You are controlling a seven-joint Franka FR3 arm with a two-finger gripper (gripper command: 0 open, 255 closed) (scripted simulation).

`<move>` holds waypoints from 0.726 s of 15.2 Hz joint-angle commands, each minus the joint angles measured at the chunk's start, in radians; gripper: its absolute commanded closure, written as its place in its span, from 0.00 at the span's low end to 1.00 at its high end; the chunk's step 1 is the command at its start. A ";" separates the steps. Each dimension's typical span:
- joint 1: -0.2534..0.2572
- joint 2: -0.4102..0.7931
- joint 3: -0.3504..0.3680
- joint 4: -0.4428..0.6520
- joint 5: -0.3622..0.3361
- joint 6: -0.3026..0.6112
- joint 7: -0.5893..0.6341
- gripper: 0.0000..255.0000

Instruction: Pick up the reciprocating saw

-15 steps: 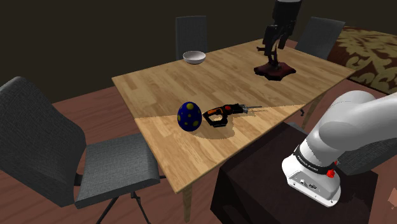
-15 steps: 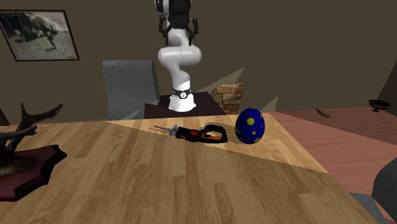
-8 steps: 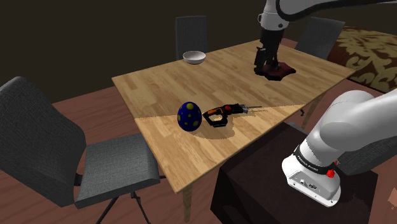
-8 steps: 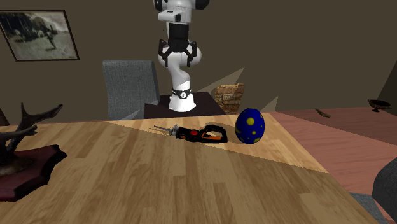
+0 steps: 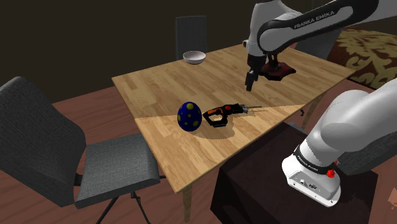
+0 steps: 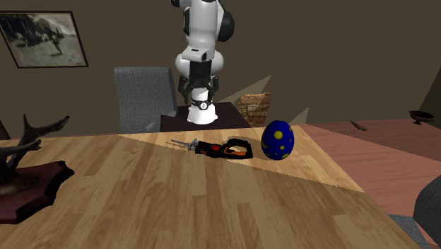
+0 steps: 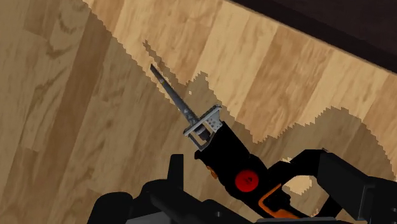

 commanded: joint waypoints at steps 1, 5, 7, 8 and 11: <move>0.006 0.064 -0.013 -0.022 -0.017 0.087 -0.030 0.00; 0.016 0.210 -0.034 -0.042 -0.047 0.252 -0.084 0.00; 0.021 0.292 -0.043 -0.042 -0.061 0.334 -0.109 0.00; 0.023 0.335 -0.046 -0.040 -0.068 0.375 -0.121 0.00; 0.024 0.434 -0.051 -0.033 -0.082 0.468 -0.141 0.00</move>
